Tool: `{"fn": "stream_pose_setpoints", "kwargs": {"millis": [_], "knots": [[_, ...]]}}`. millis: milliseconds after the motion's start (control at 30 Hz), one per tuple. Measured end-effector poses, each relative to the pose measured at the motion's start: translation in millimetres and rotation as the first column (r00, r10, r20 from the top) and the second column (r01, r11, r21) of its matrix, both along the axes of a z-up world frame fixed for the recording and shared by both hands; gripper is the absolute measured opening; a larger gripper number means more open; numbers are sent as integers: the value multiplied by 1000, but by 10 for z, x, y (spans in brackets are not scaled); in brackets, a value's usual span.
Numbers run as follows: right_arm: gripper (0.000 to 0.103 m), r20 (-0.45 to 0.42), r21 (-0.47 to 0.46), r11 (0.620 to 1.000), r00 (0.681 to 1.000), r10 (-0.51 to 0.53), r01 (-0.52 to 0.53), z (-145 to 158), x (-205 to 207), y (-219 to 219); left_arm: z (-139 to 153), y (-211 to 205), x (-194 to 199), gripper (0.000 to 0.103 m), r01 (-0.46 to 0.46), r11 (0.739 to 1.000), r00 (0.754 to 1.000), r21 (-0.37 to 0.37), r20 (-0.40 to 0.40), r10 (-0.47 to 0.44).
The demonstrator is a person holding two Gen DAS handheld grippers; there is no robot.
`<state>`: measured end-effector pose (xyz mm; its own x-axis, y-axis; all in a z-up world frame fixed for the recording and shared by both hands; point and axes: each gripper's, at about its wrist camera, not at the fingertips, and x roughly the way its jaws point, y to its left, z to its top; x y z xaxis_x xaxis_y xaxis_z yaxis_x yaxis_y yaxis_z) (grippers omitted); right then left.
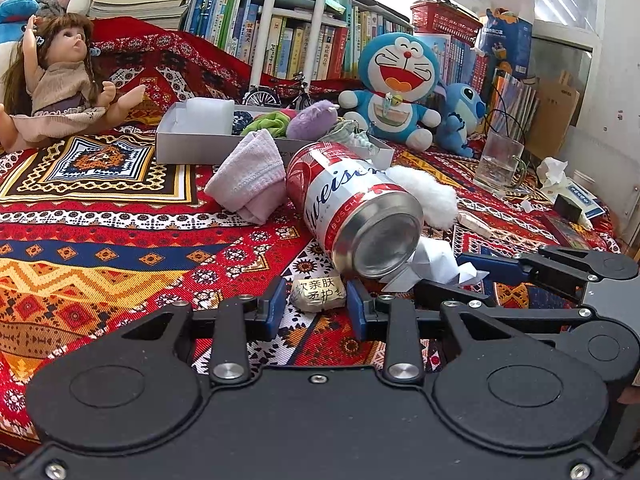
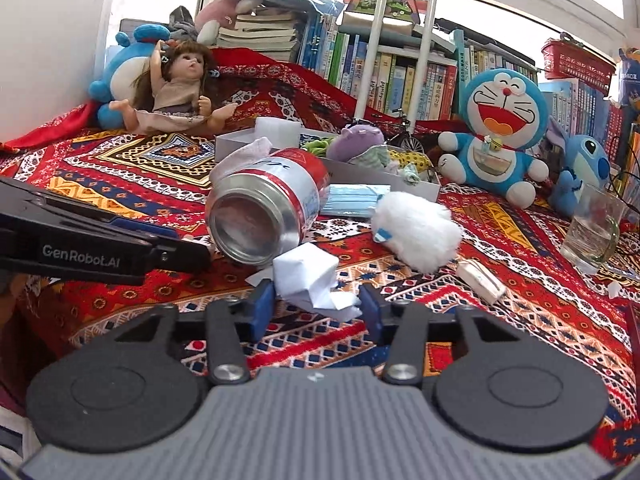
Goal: Organize soft objects
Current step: 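Lower the right tool and close it on the white folded paper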
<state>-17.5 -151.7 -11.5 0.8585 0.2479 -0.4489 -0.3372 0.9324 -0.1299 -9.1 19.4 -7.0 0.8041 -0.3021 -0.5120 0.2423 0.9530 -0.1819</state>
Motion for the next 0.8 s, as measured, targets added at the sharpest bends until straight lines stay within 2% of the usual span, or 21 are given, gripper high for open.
{"fn": "stream_pose_setpoints", "kwargs": {"millis": [167,300,333,400,533,800], "knots": [[46,-5,14,1000,1000,5,-5,8,-15,-7,2,2,-1,32,1,1000,1000,0,0,-1],[46,-25,19,999,999,38,-38,31,-34,3,0,0,0,32,1,1000,1000,2,1,-1],[48,-35,23,998,998,51,-50,38,-38,5,1,2,1,32,1,1000,1000,3,1,-1],[61,-38,24,998,997,65,-64,45,-66,25,0,1,0,32,1,1000,1000,1,1,-1],[73,-27,-18,995,995,97,-97,75,-97,64,2,6,1,32,1,1000,1000,2,1,-1],[78,-7,-55,996,997,75,-75,127,-84,17,1,7,-1,32,-3,1000,1000,3,4,3]]}}
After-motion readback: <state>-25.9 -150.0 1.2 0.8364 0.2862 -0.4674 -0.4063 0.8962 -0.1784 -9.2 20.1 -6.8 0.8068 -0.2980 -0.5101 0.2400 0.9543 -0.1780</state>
